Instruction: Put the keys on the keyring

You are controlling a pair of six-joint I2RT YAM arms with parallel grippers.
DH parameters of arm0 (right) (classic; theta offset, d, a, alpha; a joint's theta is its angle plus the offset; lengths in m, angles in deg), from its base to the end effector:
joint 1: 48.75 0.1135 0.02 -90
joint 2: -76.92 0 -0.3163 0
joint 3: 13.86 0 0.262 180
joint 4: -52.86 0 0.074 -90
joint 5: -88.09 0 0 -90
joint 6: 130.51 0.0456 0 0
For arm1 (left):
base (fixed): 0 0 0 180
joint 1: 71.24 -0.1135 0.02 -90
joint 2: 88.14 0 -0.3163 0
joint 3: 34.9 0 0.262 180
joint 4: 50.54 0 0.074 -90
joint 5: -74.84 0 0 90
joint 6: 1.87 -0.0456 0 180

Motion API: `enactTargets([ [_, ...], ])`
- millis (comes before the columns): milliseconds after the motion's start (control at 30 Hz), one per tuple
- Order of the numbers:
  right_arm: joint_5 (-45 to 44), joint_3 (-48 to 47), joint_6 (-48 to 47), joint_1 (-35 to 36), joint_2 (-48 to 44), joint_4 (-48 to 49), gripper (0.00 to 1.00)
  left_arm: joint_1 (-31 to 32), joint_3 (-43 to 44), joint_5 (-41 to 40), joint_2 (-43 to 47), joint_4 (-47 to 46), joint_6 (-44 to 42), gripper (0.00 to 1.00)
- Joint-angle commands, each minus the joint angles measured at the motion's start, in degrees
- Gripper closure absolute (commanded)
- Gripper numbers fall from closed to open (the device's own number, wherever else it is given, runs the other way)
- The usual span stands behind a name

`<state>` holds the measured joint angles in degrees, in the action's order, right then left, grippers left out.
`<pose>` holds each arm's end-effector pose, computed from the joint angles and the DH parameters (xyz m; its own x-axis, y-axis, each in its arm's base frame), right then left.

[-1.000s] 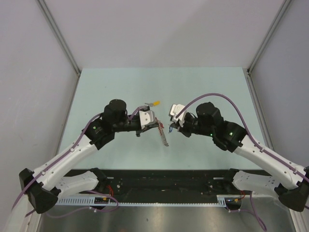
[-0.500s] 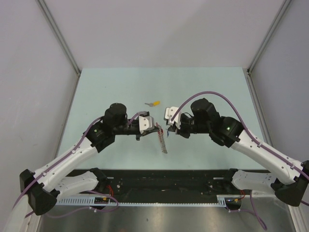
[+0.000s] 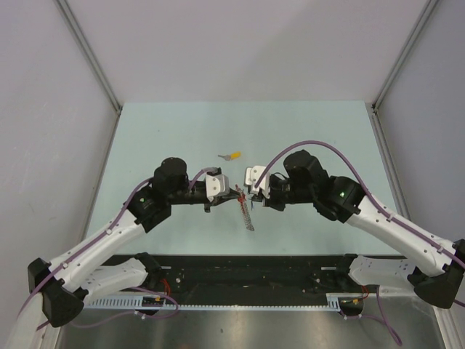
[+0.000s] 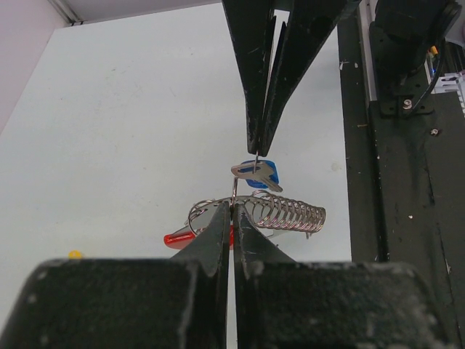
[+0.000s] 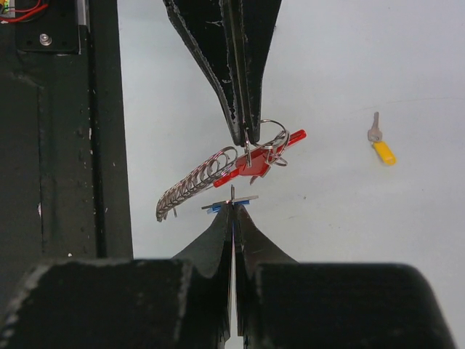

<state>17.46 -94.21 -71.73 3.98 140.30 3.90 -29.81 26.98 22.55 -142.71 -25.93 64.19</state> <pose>0.1261 0.1907 0.4107 0.2031 -0.5406 -0.8164 -0.9540 0.0786 -0.2894 0.1327 -0.1543 0.3718 0.1863 0.2637 -0.9464 0.9691 0.1091 0.2212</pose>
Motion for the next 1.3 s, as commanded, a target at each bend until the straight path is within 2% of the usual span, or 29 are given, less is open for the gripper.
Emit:
enactTargets([
  [0,-0.30,-2.85,-0.59,0.36,0.35,0.66,1.00,-0.21,-0.13,0.78,1.57,-3.47,1.54,1.00],
  [1267,-2.59,-3.99,-1.21,1.59,1.23,1.62,1.00,-0.21,-0.13,3.07,1.74,-1.97,-1.37,1.00],
])
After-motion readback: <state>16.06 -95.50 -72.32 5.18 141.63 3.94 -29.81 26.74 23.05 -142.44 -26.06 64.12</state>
